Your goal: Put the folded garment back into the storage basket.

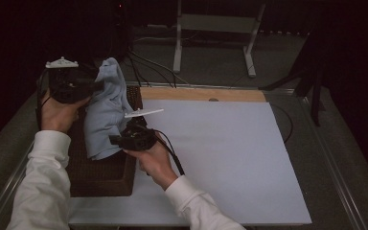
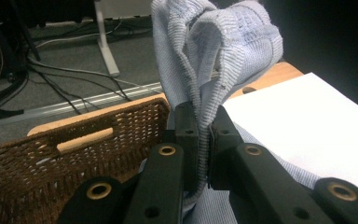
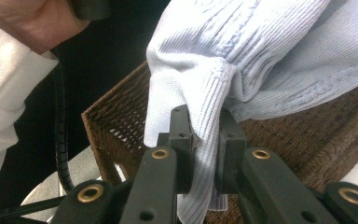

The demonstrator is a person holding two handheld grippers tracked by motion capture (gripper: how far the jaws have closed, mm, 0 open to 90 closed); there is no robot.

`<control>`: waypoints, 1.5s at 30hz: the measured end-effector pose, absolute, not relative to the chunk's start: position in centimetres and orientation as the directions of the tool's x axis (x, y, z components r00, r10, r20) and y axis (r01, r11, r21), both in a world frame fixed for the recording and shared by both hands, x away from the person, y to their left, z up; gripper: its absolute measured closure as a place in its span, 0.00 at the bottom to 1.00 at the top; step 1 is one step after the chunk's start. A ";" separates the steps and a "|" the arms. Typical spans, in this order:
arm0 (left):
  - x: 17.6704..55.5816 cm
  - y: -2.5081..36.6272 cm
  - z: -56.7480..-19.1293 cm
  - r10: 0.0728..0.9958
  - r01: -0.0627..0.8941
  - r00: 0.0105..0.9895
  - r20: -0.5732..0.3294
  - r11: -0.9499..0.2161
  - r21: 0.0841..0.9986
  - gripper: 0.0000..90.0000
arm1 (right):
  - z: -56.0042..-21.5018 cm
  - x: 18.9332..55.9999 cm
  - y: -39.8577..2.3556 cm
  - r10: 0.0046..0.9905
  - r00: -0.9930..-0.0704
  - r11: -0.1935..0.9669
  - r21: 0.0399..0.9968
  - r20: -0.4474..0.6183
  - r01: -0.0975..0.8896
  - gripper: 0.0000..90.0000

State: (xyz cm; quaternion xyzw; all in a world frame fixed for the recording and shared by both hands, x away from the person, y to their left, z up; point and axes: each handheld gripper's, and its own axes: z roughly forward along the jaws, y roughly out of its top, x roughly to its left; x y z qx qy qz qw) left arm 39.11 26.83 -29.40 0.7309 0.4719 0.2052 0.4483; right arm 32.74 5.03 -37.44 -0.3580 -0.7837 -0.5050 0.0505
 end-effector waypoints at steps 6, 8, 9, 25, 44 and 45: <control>39.1 27.2 -29.8 0.877 0.513 0.465 -0.122 -0.155 0.844 0.96 | -37.7 32.7 5.5 0.508 -0.738 0.238 0.751 0.444 0.616 0.89; 39.1 27.3 -29.8 0.878 0.513 0.464 -0.120 -0.155 0.844 0.96 | -37.7 32.7 5.6 0.506 -0.737 0.236 0.750 0.448 0.618 0.89; 39.1 27.3 -29.9 0.878 0.514 0.462 -0.121 -0.155 0.844 0.96 | -37.8 32.7 5.7 0.506 -0.736 0.235 0.750 0.449 0.619 0.89; 39.1 27.9 -30.3 0.888 0.526 0.445 -0.119 -0.151 0.837 0.96 | -38.1 32.6 6.7 0.498 -0.736 0.238 0.744 0.458 0.624 0.89; 39.1 28.6 -31.0 0.896 0.541 0.427 -0.119 -0.148 0.828 0.96 | -38.8 32.7 7.7 0.500 -0.721 0.234 0.727 0.480 0.646 0.89; 39.0 28.6 -31.0 0.896 0.540 0.427 -0.120 -0.147 0.828 0.96 | -38.8 32.7 7.8 0.500 -0.720 0.234 0.726 0.481 0.647 0.89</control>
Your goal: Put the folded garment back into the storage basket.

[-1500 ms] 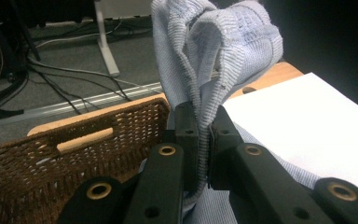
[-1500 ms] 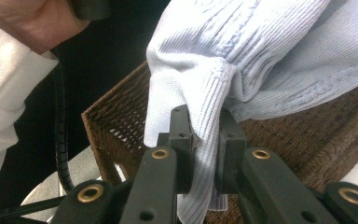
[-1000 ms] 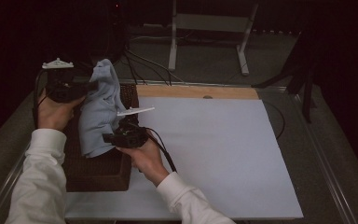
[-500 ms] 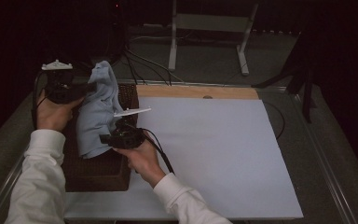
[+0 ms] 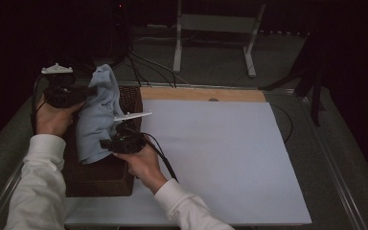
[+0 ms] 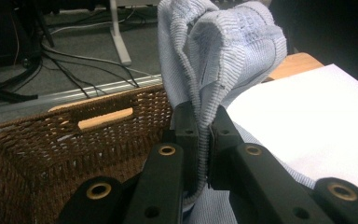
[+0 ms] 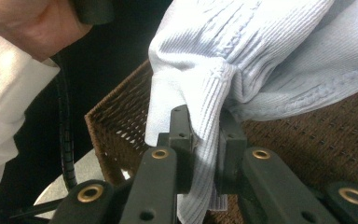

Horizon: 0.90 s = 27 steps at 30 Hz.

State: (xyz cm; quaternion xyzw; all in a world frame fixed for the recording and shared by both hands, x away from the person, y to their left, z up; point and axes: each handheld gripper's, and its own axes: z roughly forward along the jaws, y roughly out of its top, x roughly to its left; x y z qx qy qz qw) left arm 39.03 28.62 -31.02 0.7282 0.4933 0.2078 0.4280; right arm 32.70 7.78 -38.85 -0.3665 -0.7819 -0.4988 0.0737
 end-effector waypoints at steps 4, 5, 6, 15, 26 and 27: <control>38.9 28.8 -31.1 0.899 0.543 0.422 -0.117 -0.148 0.826 0.96 | -38.8 32.6 8.2 0.496 -0.724 0.240 0.725 0.480 0.645 0.89; 38.9 28.9 -31.1 0.899 0.544 0.423 -0.117 -0.149 0.826 0.96 | -38.8 32.5 8.3 0.494 -0.725 0.240 0.726 0.481 0.645 0.89; 38.9 28.9 -31.2 0.899 0.545 0.421 -0.117 -0.148 0.825 0.96 | -38.7 32.4 8.4 0.493 -0.727 0.241 0.727 0.478 0.643 0.89; 38.6 29.7 -31.4 0.906 0.548 0.408 -0.115 -0.142 0.824 0.96 | -38.8 32.3 9.1 0.493 -0.731 0.253 0.726 0.473 0.640 0.89; 38.3 30.6 -31.8 0.912 0.560 0.394 -0.114 -0.140 0.817 0.96 | -39.3 32.2 9.9 0.485 -0.733 0.266 0.718 0.477 0.643 0.89; 38.3 30.6 -31.8 0.913 0.561 0.392 -0.114 -0.139 0.816 0.96 | -39.3 32.1 9.9 0.485 -0.733 0.266 0.718 0.478 0.644 0.89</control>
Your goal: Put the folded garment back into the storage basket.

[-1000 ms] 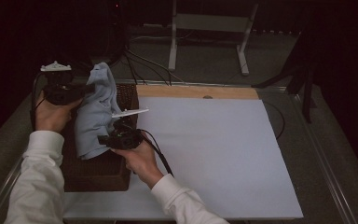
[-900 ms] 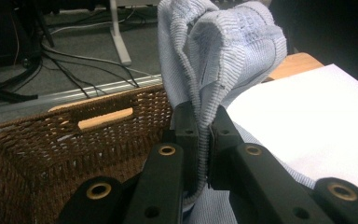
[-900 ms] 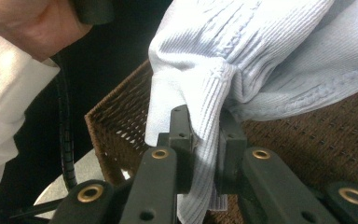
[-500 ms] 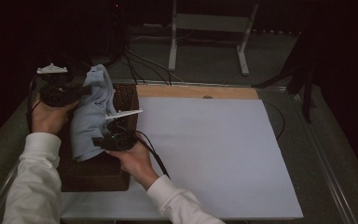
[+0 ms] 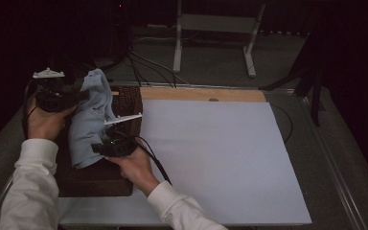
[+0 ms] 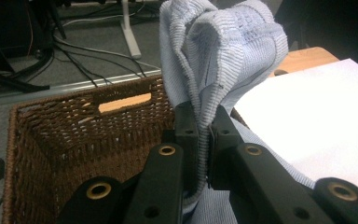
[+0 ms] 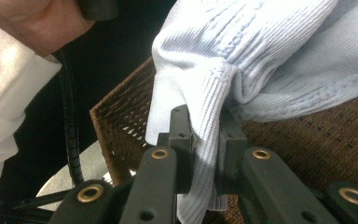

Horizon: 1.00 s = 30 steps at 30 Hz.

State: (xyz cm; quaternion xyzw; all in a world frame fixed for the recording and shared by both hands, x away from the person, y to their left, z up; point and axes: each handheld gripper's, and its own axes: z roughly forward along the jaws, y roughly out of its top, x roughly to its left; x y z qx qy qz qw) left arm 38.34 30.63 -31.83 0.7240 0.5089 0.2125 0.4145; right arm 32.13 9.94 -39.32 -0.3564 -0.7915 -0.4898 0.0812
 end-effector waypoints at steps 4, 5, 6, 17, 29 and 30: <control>38.3 30.7 -31.8 0.914 0.563 0.390 -0.110 -0.142 0.814 0.96 | -39.4 32.1 10.2 0.483 -0.734 0.272 0.716 0.477 0.643 0.89; 38.3 30.7 -31.8 0.914 0.565 0.390 -0.108 -0.144 0.813 0.96 | -39.4 32.1 10.3 0.480 -0.735 0.274 0.715 0.478 0.644 0.89; 38.3 30.7 -31.8 0.915 0.565 0.388 -0.108 -0.144 0.812 0.96 | -39.4 32.1 10.3 0.480 -0.736 0.276 0.715 0.477 0.643 0.89; 38.4 30.8 -32.0 0.917 0.575 0.387 -0.100 -0.155 0.803 0.95 | -39.7 31.9 10.9 0.474 -0.740 0.288 0.711 0.477 0.642 0.89; 38.5 31.0 -32.3 0.920 0.590 0.377 -0.107 -0.150 0.793 0.95 | -39.9 31.5 11.6 0.466 -0.744 0.298 0.707 0.479 0.642 0.89; 38.5 31.0 -32.5 0.922 0.594 0.373 -0.109 -0.146 0.791 0.95 | -40.0 31.5 11.7 0.465 -0.742 0.299 0.704 0.482 0.645 0.89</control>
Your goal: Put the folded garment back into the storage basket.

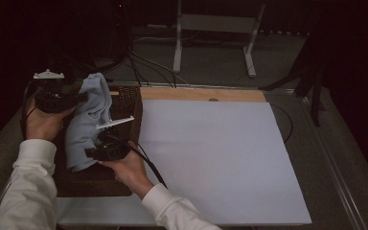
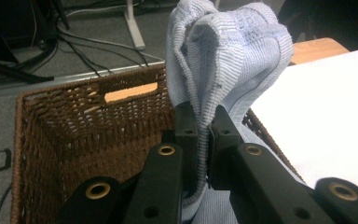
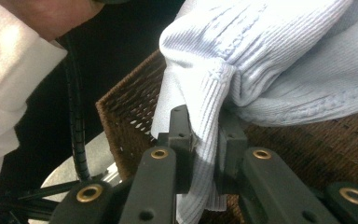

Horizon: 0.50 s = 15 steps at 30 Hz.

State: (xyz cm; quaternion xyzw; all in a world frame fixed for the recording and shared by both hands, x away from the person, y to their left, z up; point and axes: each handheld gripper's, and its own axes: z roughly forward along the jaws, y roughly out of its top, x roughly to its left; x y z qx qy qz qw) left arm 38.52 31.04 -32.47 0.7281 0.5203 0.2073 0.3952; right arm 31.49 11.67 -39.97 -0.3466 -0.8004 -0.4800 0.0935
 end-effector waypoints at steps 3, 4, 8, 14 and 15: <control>38.9 31.2 -33.1 0.944 0.622 0.314 -0.103 -0.122 0.774 0.88 | -40.3 31.6 11.9 0.494 -0.723 0.310 0.679 0.483 0.666 0.83; 39.1 31.4 -33.4 0.952 0.631 0.284 -0.116 -0.095 0.770 0.71 | -40.5 31.7 11.8 0.523 -0.707 0.302 0.672 0.476 0.676 0.71; 39.2 31.6 -33.9 0.962 0.625 0.236 -0.135 -0.045 0.779 0.35 | -40.4 31.7 11.1 0.640 -0.654 0.252 0.694 0.403 0.674 0.27; 39.1 31.2 -33.6 0.969 0.610 0.224 -0.108 -0.053 0.790 0.13 | -40.1 32.2 10.2 0.645 -0.663 0.259 0.709 0.379 0.656 0.18; 39.1 31.1 -33.6 0.969 0.608 0.225 -0.105 -0.056 0.792 0.11 | -40.1 32.2 10.2 0.645 -0.666 0.260 0.712 0.374 0.652 0.17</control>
